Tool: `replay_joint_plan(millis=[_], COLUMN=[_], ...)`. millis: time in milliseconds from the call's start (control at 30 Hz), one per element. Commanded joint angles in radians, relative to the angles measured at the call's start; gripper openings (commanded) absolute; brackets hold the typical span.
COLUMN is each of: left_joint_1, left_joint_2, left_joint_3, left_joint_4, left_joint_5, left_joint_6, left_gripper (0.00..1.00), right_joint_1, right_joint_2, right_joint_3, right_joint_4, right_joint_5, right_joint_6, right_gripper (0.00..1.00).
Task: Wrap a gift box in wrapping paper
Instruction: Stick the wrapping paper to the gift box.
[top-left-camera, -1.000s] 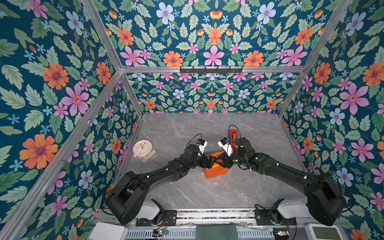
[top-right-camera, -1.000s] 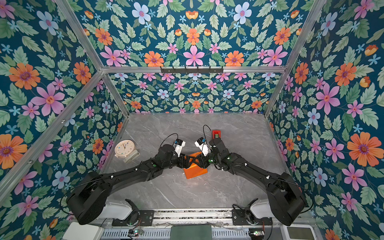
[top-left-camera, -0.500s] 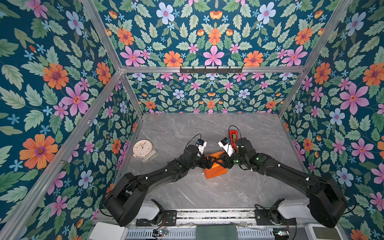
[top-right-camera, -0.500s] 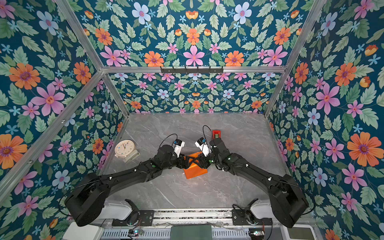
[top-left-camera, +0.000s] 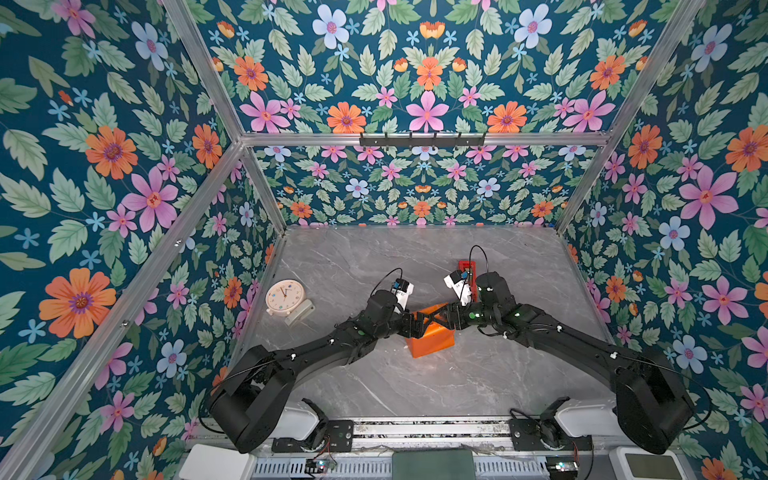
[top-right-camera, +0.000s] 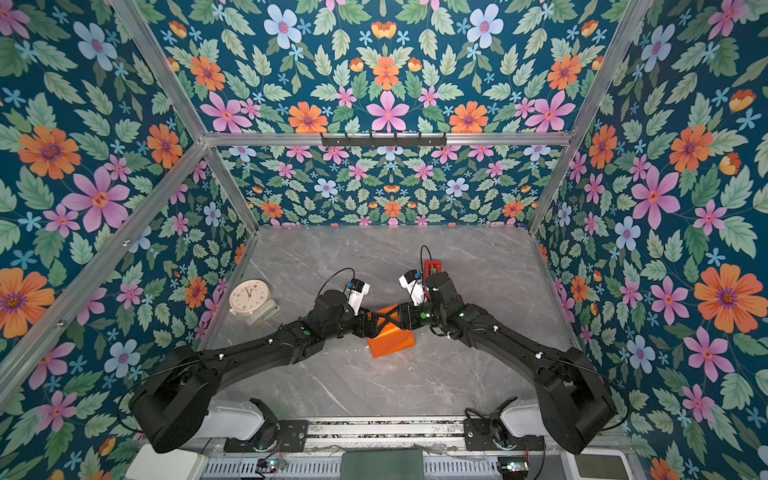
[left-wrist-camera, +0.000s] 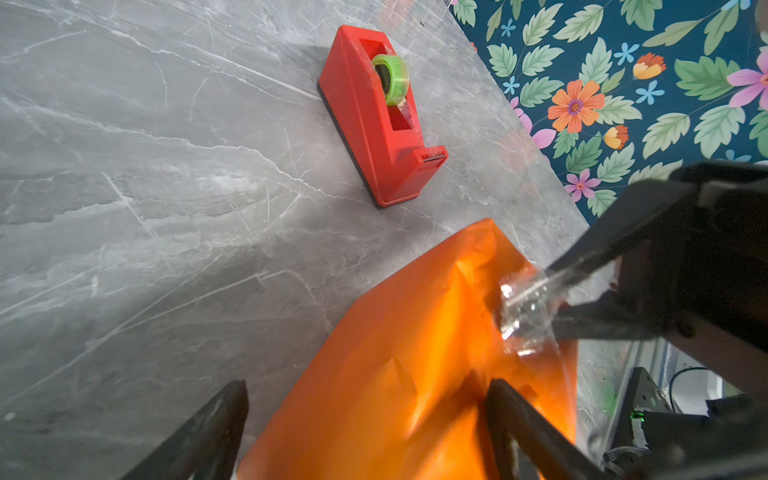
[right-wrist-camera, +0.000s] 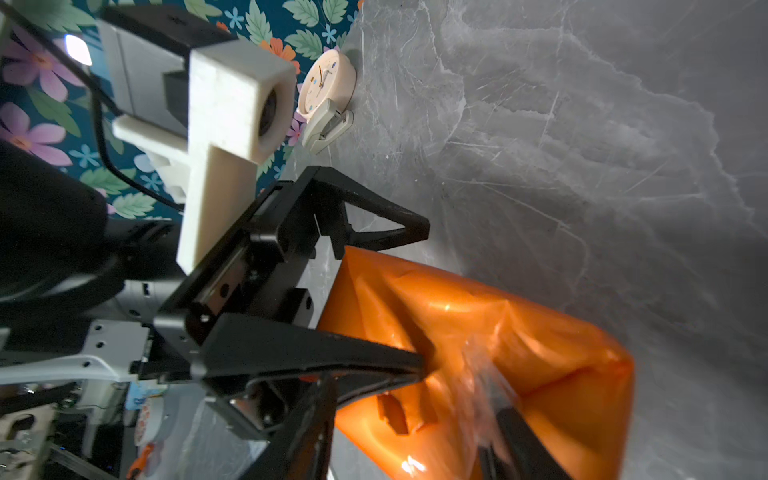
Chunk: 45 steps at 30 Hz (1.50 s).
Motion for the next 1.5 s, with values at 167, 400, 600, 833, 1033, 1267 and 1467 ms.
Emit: replay_joint_plan(millis=[167, 400, 600, 833, 1033, 1267, 1467], left_joint_1=[0.000, 0.001, 0.001, 0.000, 0.000, 0.000, 0.000], left_joint_2=[0.006, 0.007, 0.015, 0.013, 0.003, 0.007, 0.009], left_joint_3=[-0.006, -0.005, -0.003, -0.006, -0.017, -0.023, -0.027], left_joint_4=[-0.071, -0.071, -0.071, -0.067, -0.035, -0.019, -0.018], left_joint_5=[-0.013, -0.014, -0.011, -0.009, 0.003, 0.008, 0.001], left_joint_6=[0.019, 0.021, 0.021, 0.021, 0.012, 0.008, 0.014], left_gripper=[0.91, 0.91, 0.91, 0.91, 0.91, 0.91, 0.91], right_joint_1=[0.001, 0.001, 0.001, 0.000, 0.001, -0.001, -0.001], right_joint_2=[-0.030, -0.009, 0.030, 0.051, 0.054, 0.042, 0.007], right_joint_3=[-0.004, 0.002, 0.012, 0.021, 0.006, 0.033, 0.056], right_joint_4=[0.037, 0.056, 0.086, 0.018, -0.026, -0.041, -0.011], right_joint_5=[-0.049, -0.055, -0.069, -0.037, -0.022, -0.050, -0.088], right_joint_6=[0.154, 0.159, 0.152, 0.039, -0.051, -0.032, 0.043], right_gripper=[0.54, 0.54, 0.54, 0.54, 0.54, 0.52, 0.52])
